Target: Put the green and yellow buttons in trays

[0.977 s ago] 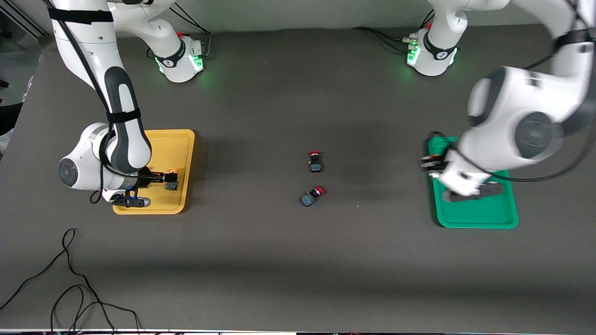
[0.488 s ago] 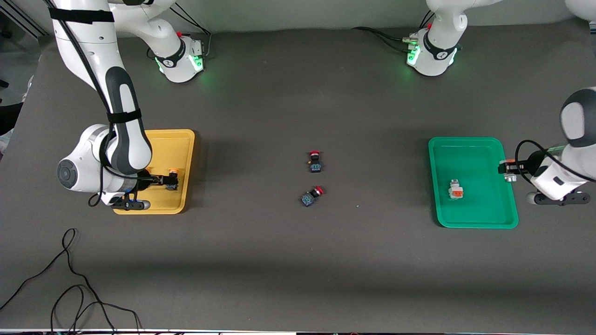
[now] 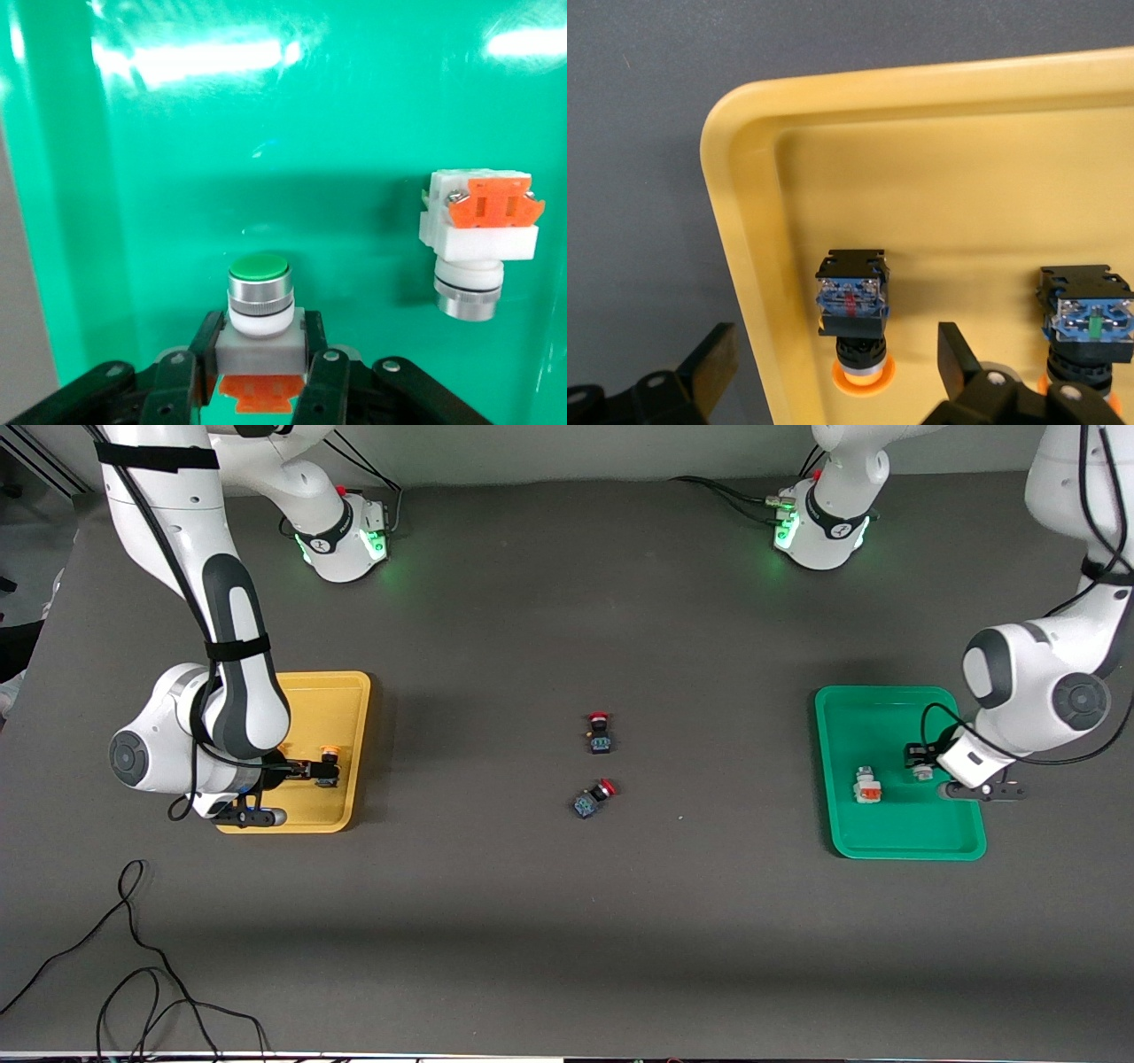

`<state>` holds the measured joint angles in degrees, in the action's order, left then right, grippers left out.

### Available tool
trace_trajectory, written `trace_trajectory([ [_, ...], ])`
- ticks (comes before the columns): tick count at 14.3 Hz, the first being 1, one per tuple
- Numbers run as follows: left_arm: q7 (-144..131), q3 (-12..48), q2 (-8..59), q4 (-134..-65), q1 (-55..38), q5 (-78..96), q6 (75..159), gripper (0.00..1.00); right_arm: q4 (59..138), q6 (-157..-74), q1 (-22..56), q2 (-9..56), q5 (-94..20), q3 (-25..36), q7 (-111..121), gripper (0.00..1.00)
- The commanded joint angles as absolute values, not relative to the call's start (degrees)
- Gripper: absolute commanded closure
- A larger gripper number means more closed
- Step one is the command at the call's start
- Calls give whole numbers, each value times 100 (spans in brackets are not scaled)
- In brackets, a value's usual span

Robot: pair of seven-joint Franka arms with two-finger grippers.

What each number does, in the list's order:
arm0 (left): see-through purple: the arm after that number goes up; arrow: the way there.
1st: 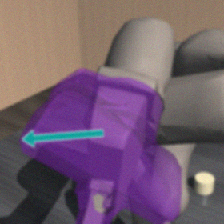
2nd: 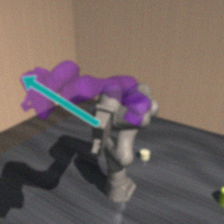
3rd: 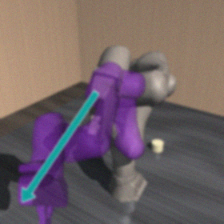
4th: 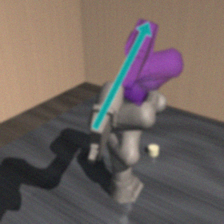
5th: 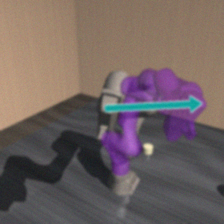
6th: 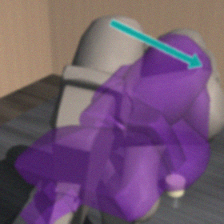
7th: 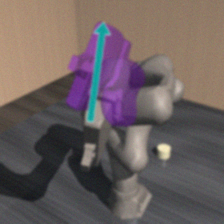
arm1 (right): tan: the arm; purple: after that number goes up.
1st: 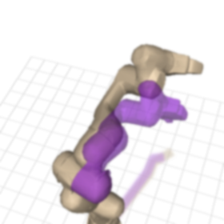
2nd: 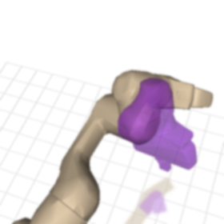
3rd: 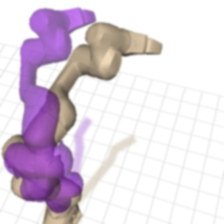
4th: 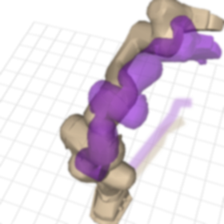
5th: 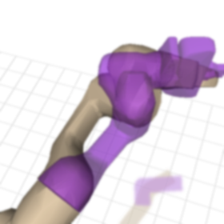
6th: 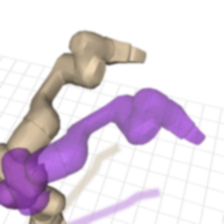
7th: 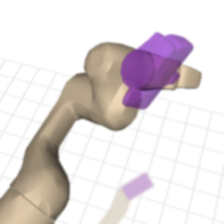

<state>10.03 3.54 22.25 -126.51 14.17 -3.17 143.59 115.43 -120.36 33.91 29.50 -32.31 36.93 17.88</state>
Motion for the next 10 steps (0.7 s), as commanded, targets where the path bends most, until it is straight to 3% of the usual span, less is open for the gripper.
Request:
trace_trajectory([
  [1,1142,413,2101,-12560,1459,-387,14265,0,11391,-11997,3375,2945,-3164,3700,1890,0],
  [4,1362,404,1987,-12184,1511,-387,13697,0,11347,-11331,3375,2348,-2981,4164,2082,0],
  [6,1467,413,1873,-11378,1564,-387,12373,0,11014,-11102,3384,2102,-2630,4341,2136,0],
  [10,1476,413,1600,-9803,1573,-317,10165,0,9960,-9759,3375,2048,-2399,4570,1855,0],
])
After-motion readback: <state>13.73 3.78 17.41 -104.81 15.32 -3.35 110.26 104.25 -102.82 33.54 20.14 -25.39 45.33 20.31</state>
